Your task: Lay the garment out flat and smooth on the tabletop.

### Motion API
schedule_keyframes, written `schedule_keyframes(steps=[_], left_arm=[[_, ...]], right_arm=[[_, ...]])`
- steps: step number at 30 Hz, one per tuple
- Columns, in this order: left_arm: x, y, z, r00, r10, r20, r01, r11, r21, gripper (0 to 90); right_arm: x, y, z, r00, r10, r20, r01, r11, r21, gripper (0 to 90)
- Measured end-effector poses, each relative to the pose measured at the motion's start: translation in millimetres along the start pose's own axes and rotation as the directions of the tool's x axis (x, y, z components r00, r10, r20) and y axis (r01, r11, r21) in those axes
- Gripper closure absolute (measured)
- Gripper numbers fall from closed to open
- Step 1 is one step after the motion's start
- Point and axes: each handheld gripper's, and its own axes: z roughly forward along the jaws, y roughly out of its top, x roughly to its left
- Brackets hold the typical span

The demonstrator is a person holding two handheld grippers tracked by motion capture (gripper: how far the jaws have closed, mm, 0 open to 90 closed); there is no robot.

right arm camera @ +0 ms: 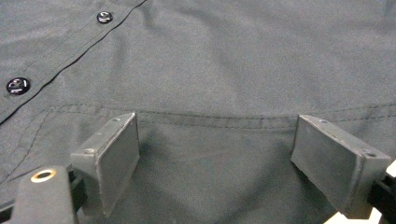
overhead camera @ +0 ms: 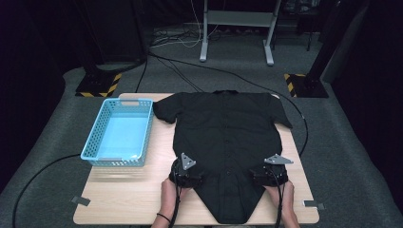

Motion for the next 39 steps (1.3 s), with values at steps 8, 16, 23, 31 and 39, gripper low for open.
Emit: schedule_keyframes(steps=[8,16,23,31,39], left_arm=[[4.9,5.3,5.5,1.0,0.005,0.001,-0.005,1.0,0.005,22.3],[4.8,4.8,5.2,0.9996,-0.009,-0.025,0.01,0.9999,0.01,18.4],[5.1,4.9,5.2,0.9997,-0.009,-0.024,0.01,0.9999,0.011,17.9],[4.9,4.9,5.2,0.9997,-0.009,-0.024,0.009,0.9999,0.011,18.0],[4.7,4.8,5.2,0.9997,-0.007,-0.025,0.007,0.9999,0.01,18.1]], right_arm=[[-4.6,7.0,7.7,0.9998,0.014,0.015,-0.014,1.0,-0.002,14.3],[-3.1,5.6,5.9,0.9996,0.016,0.021,-0.016,1.0,-0.004,14.6],[-1.3,2.3,1.2,0.9998,0.017,0.009,-0.017,1.0,-0.009,14.4],[40.9,16.2,-13.6,0.9943,-0.048,-0.096,0.045,0.999,-0.025,22.3],[65.2,15.8,8.1,0.9923,-0.08,-0.095,0.083,0.996,0.031,37.4]])
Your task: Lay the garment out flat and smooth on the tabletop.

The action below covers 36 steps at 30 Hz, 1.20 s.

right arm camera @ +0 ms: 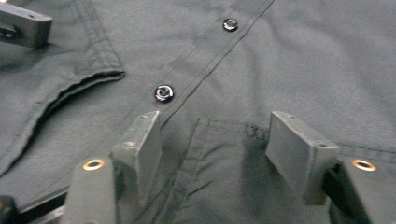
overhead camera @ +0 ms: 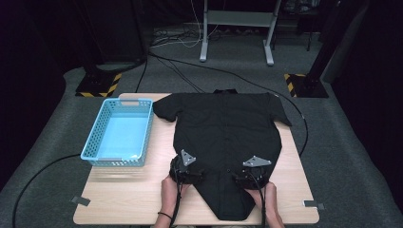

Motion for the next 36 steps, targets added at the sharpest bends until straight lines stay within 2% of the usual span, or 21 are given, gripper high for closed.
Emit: schedule_keyframes(steps=[9,13,15,22,32,36], left_arm=[[-0.1,-0.1,0.0,1.0,0.002,-0.001,-0.002,1.0,-0.001,18.2],[-0.1,0.0,0.0,1.0,0.001,0.0,-0.001,1.0,-0.001,18.2],[0.1,0.0,0.0,1.0,0.0,0.001,0.0,1.0,0.0,18.3],[0.4,0.0,0.0,1.0,-0.001,0.004,0.001,1.0,0.002,18.3],[0.4,0.1,0.1,1.0,0.0,0.003,0.0,1.0,0.001,18.2],[0.7,0.2,0.3,1.0,-0.004,0.005,0.004,1.0,0.0,18.3]], right_arm=[[-3.5,-9.4,-8.4,0.9998,0.008,0.018,-0.007,0.999,-0.035,64.2],[-6.7,-10.9,-11.6,0.9995,0.024,0.019,-0.023,0.999,-0.03,77.7],[-8.0,-11.0,-12.6,0.9995,0.026,0.017,-0.025,0.999,-0.026,81.6],[-11.0,-12.3,-18.4,0.9986,0.053,0.001,-0.053,0.997,-0.056,84.0],[-10.4,-8.9,-36.4,0.9997,0.023,0.002,-0.023,0.996,-0.086,84.4],[-11.6,-9.6,-40.8,0.9995,0.031,0.0,-0.031,0.995,-0.098,84.3]])
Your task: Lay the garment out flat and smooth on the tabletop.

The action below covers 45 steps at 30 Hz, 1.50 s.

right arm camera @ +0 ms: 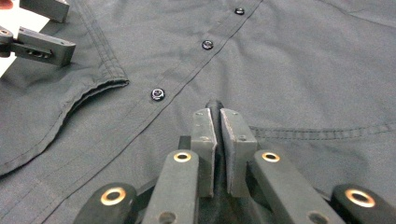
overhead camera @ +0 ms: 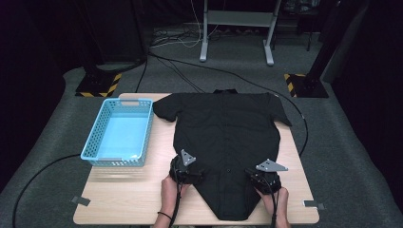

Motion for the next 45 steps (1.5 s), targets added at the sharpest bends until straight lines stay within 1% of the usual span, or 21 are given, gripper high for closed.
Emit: schedule_keyframes(steps=[3,10,17,21,24,27,33,37,45], left_arm=[[-0.2,0.0,-0.1,1.0,0.001,-0.002,-0.001,1.0,0.0,18.3],[-0.2,0.0,-0.1,1.0,-0.001,-0.004,0.001,1.0,-0.001,18.3],[0.0,0.0,0.0,1.0,-0.002,-0.004,0.002,1.0,-0.001,18.3],[-0.1,0.0,0.0,1.0,-0.003,-0.005,0.002,1.0,-0.001,18.3],[-0.9,-0.2,-0.3,0.9999,0.004,-0.012,-0.004,1.0,-0.002,18.3],[-0.2,-0.1,0.0,1.0,-0.003,-0.008,0.003,1.0,-0.002,18.3],[-0.2,0.0,-0.1,1.0,0.0,-0.008,0.0,1.0,-0.002,18.3],[-0.2,0.0,-0.1,1.0,0.0,-0.008,0.0,1.0,-0.001,18.3],[0.1,0.0,0.0,1.0,-0.003,-0.006,0.003,1.0,-0.001,18.3]], right_arm=[[-1.0,-0.3,-0.2,1.0,0.003,-0.002,-0.003,1.0,0.002,84.4],[0.3,-0.1,-2.7,0.9999,-0.011,-0.004,0.011,1.0,0.005,84.4],[0.5,-0.3,-7.0,0.9999,-0.017,-0.001,0.017,1.0,-0.001,84.3],[-0.7,-0.9,-10.7,0.9999,-0.012,-0.003,0.012,1.0,-0.009,84.3],[-1.4,-1.1,-12.3,0.9998,-0.02,-0.003,0.02,1.0,-0.007,84.4],[-1.4,-2.8,-14.3,0.9998,-0.019,-0.001,0.019,1.0,-0.007,84.3],[-1.3,-5.0,-16.0,1.0,-0.009,0.003,0.009,1.0,-0.014,84.3],[-1.5,-5.3,-18.2,0.9998,-0.018,0.004,0.018,1.0,-0.008,84.4],[-4.0,-7.3,-25.0,0.9998,-0.015,0.01,0.015,1.0,-0.016,84.3]])
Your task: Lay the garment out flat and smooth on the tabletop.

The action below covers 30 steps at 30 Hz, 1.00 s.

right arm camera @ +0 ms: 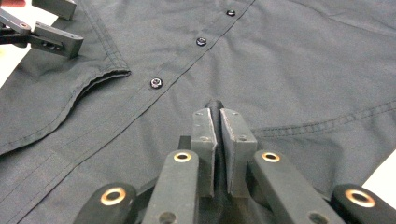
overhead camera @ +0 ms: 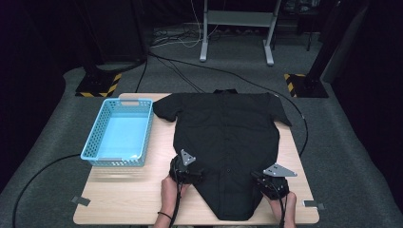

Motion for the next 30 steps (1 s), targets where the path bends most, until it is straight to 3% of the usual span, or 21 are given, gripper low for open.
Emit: schedule_keyframes(steps=[30], left_arm=[[0.0,0.0,0.0,1.0,-0.001,0.0,0.001,1.0,0.0,18.3]], right_arm=[[-6.9,-17.4,-23.8,0.9993,0.019,0.033,-0.019,1.0,-0.005,84.2]])
